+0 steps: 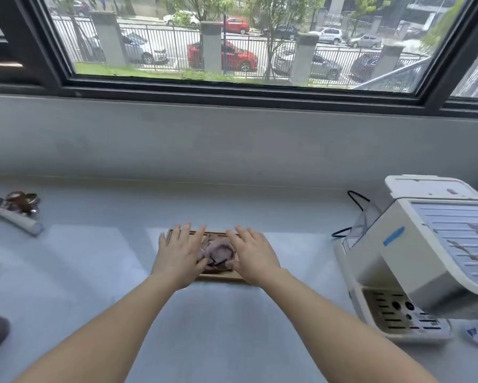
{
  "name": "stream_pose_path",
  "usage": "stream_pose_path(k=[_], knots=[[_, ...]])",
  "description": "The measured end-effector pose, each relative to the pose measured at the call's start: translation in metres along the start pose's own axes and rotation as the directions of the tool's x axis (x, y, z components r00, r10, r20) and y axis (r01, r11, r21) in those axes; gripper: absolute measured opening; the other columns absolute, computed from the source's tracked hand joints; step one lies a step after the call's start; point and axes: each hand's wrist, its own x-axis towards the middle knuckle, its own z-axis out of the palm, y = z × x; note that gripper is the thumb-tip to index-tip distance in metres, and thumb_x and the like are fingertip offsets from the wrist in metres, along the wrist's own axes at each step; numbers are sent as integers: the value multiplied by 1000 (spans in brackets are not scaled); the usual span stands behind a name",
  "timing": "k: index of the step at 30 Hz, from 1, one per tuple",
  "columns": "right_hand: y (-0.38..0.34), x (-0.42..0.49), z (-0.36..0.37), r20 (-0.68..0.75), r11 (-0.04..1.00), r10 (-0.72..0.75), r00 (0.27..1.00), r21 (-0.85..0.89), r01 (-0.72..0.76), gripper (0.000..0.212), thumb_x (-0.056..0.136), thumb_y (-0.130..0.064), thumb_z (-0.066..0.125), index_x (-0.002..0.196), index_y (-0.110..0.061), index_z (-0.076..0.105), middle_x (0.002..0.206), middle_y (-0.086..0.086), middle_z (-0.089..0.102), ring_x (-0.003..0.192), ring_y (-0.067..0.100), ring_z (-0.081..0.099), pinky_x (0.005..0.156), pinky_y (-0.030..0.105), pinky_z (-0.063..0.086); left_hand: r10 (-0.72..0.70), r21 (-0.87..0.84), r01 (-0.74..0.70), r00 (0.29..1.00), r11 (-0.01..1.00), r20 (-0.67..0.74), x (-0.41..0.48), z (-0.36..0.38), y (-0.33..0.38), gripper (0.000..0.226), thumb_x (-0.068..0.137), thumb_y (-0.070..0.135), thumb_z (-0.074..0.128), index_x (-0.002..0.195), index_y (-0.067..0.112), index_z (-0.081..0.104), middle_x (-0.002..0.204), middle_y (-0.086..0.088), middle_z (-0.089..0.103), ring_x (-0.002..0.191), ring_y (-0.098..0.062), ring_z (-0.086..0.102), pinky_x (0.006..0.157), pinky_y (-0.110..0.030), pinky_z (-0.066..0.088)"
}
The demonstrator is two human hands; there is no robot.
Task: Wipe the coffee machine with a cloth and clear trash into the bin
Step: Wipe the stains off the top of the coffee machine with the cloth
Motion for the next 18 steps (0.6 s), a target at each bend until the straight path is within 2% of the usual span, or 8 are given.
stream_pose_path(k=[4, 8, 11, 15, 18], knots=[[-3, 20, 18, 83, 998, 24, 996, 51, -29, 88, 87, -43, 68, 156, -29, 16, 166, 0, 13, 150, 28, 16, 121, 44, 19, 69, -19, -68, 997, 997, 32, 9, 21, -8, 84, 86, 66, 48, 154, 35, 9, 160, -7, 25, 148, -30, 21, 119, -49, 22], [0, 35, 30, 162, 996, 15, 987, 87, -29, 95, 83, -32, 75, 156, -35, 13, 166, -4, 9, 149, 27, 18, 117, 42, 29, 102, -83, -91, 984, 992, 144, 18, 41, -9, 95, 85, 65, 54, 157, 30, 1, 157, -6, 28, 145, -27, 28, 113, -47, 33], [2, 43, 34, 230, 996, 3, 973, 86, -23, 96, 82, -24, 72, 155, -40, 11, 166, -5, 9, 144, 30, 26, 112, 42, 36, 122, -189, -89, 979, 978, 166, 24, 48, -8, 100, 83, 61, 59, 158, 30, 0, 153, -2, 36, 135, -27, 42, 104, -41, 43], [1, 51, 40, 232, 999, -23, 973, 48, 13, 85, 86, -21, 63, 155, -35, 16, 163, -4, 22, 136, 33, 35, 109, 49, 38, 165, -210, -135, 978, 968, 130, 35, 49, -11, 96, 80, 58, 61, 157, 29, 12, 144, 0, 50, 124, -27, 51, 95, -40, 46], [3, 57, 43, 222, 998, -41, 974, 63, 28, 79, 84, -16, 63, 152, -31, 26, 156, -5, 37, 123, 33, 43, 101, 46, 44, 192, -236, -158, 973, 959, 126, 43, 50, -15, 87, 78, 51, 64, 153, 35, 22, 129, 1, 59, 114, -26, 55, 86, -39, 49]])
